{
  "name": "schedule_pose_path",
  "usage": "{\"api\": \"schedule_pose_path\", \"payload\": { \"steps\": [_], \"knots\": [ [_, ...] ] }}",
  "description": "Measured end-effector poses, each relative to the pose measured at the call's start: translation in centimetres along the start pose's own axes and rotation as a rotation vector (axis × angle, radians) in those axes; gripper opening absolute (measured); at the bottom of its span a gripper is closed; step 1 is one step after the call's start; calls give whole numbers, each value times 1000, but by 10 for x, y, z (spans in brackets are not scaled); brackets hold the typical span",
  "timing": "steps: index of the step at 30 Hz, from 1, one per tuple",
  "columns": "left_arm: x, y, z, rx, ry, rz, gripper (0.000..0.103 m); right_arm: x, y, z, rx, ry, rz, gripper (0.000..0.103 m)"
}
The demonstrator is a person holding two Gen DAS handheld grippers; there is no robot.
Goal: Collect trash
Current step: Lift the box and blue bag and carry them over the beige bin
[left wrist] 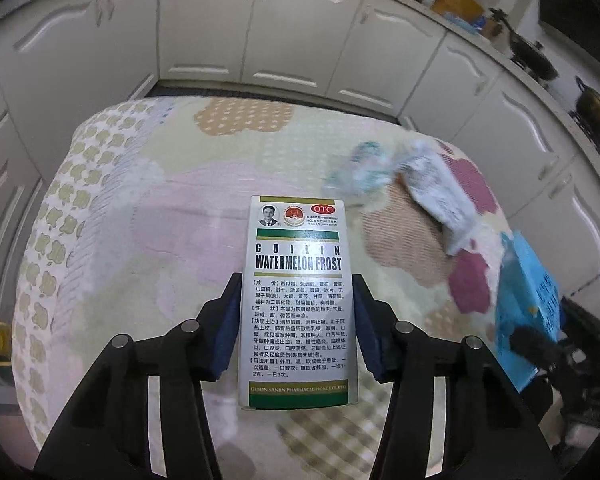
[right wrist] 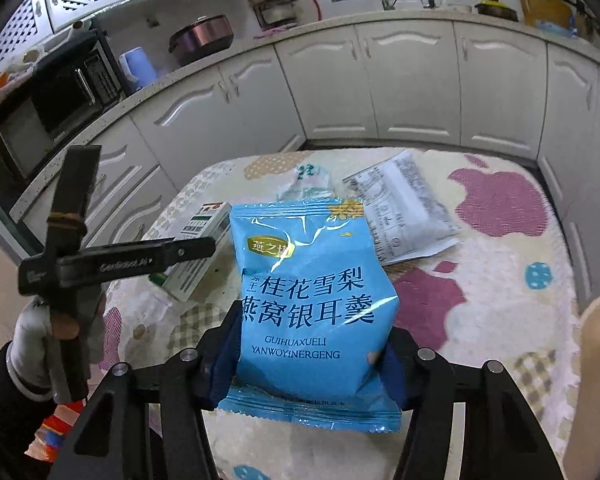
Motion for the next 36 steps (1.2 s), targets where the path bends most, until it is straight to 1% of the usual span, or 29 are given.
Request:
{"api": "schedule_pose_path", "payload": {
  "steps": [6,14,23,30,36],
  "knots": [
    [-7,-44,19,-31,-39,-87,49,-5,-15,31,-60,-40,-14,58],
    [-12,-98,26,-77,-59,-173,49,-19,-43,66,-118,-73,-63,58],
    [-17,-150,27,-121,-58,-254,49,-33,-72,98,-169,-112,-119,58],
    [-19,-191,22,-166,-46,-303,49,-49,-107,127,-223,-143,-195,58],
    [-21,-236,17,-218,-33,-349,49,-66,-142,151,-286,-160,-267,58]
  ]
}}
Point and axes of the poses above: each gripper's, at about its wrist camera, not at the fingertips, and z roughly against the way its jaws point, y to its left, x to its top, the point moved 5 cm from there along -z, roughly the way its jaws point, and after that the axes turned 8 degrees about x, right-handed, at the moved point
